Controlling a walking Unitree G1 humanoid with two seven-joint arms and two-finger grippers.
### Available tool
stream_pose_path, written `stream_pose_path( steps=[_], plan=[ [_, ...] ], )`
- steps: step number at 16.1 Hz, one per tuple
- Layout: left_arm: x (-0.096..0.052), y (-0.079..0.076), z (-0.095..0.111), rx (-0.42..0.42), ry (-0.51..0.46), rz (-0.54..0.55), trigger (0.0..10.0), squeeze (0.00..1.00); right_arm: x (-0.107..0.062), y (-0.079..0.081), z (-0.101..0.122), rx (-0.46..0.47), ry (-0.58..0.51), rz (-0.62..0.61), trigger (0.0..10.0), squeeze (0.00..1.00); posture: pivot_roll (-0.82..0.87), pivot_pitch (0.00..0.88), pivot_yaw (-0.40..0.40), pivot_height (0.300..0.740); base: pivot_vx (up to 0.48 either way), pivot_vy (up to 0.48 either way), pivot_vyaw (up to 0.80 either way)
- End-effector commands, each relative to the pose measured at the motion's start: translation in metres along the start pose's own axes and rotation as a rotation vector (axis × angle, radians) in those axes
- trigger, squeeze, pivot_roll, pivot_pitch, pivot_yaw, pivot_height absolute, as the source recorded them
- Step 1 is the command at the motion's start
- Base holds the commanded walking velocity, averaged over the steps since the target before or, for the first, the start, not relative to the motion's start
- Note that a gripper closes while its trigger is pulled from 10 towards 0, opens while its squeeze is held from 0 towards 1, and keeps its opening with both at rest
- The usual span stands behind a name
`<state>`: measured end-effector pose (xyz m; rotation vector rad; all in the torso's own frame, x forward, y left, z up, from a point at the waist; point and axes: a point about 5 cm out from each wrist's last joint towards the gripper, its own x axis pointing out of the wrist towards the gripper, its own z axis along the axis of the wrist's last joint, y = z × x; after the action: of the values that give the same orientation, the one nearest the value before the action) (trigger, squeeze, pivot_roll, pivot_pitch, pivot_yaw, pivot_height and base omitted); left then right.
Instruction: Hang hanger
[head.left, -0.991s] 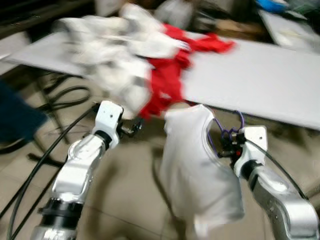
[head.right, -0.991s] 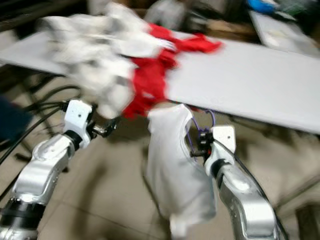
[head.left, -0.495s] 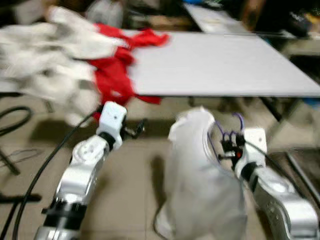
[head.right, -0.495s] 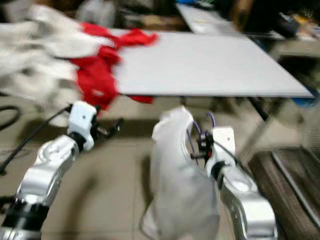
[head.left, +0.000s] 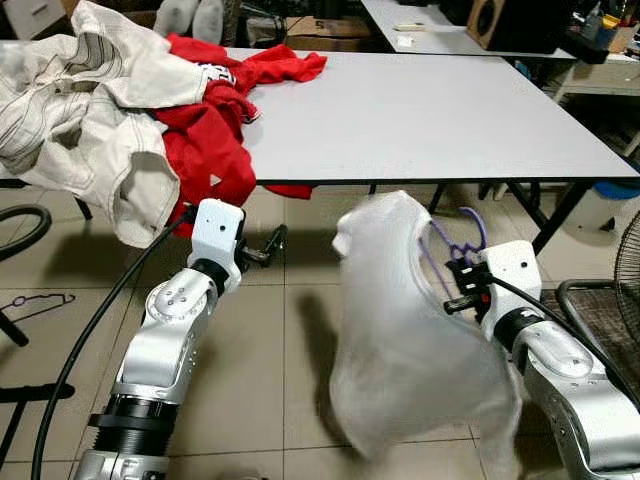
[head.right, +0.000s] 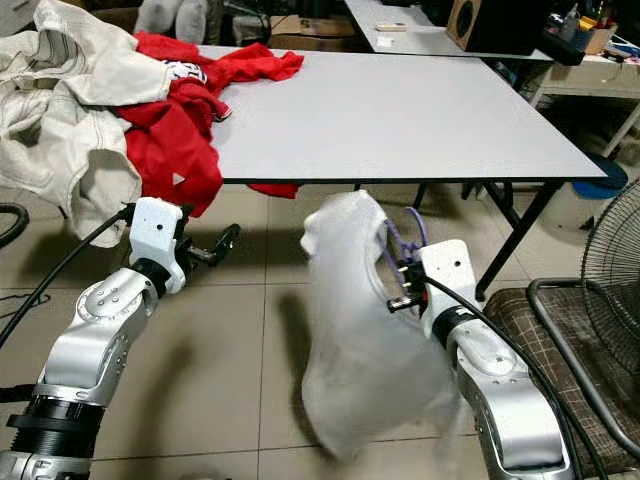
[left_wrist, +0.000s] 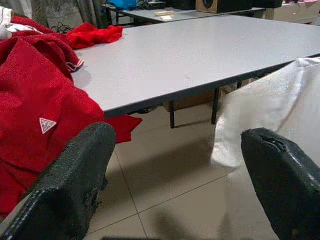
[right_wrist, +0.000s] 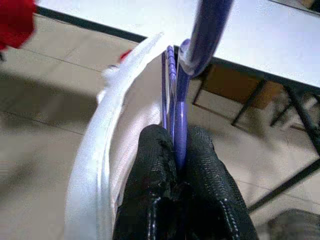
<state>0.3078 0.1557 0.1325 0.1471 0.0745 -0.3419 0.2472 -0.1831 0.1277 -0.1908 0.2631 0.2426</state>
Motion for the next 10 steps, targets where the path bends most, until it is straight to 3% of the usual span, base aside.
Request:
stream_pose_path(
  steps=[1, 2, 3, 4, 5, 6, 8, 10],
  plan=[
    [0.0, -0.003, 0.001, -0.011, 0.003, -0.02, 10.0, 0.0, -0.001, -0.003, 0.009, -0.002, -0.051, 0.034, 10.0, 0.0, 0.05, 0.0, -0.051, 0.74, 0.0, 0.0, 0.0],
    [-0.001, -0.006, 0.001, -0.007, 0.0, -0.043, 10.0, 0.0, -0.002, -0.001, 0.01, 0.002, -0.063, 0.077, 10.0, 0.0, 0.05, 0.0, -0.051, 0.74, 0.0, 0.0, 0.0],
    [-0.001, -0.012, 0.007, -0.053, -0.028, -0.112, 10.0, 0.0, -0.008, 0.003, 0.021, 0.008, -0.134, 0.206, 10.0, 0.0, 0.05, 0.0, -0.046, 0.74, 0.0, 0.0, 0.0],
    [-0.001, -0.013, 0.009, -0.08, -0.04, -0.129, 10.0, 0.0, -0.009, 0.004, 0.024, 0.014, -0.153, 0.233, 10.0, 0.0, 0.05, 0.0, -0.045, 0.74, 0.0, 0.0, 0.0],
    [0.001, -0.019, 0.018, -0.132, -0.077, -0.199, 10.0, 0.95, -0.011, 0.006, 0.033, 0.023, -0.197, 0.315, 10.0, 0.0, 0.04, 0.0, -0.043, 0.74, 0.0, 0.0, 0.0],
    [0.003, -0.023, 0.023, -0.144, -0.093, -0.252, 10.0, 1.0, -0.011, 0.007, 0.039, 0.029, -0.221, 0.362, 10.0, 0.0, 0.04, 0.0, -0.042, 0.74, 0.0, 0.0, 0.0],
    [0.012, -0.039, 0.042, -0.148, -0.136, -0.392, 10.0, 1.0, -0.009, 0.009, 0.055, 0.064, -0.294, 0.5, 10.0, 0.0, 0.04, 0.0, -0.041, 0.74, 0.0, 0.0, 0.0],
    [0.018, -0.045, 0.051, -0.16, -0.147, -0.434, 10.0, 1.0, -0.005, 0.008, 0.061, 0.061, -0.309, 0.541, 10.0, 0.0, 0.03, 0.0, -0.041, 0.74, 0.0, 0.0, 0.0]
  ],
)
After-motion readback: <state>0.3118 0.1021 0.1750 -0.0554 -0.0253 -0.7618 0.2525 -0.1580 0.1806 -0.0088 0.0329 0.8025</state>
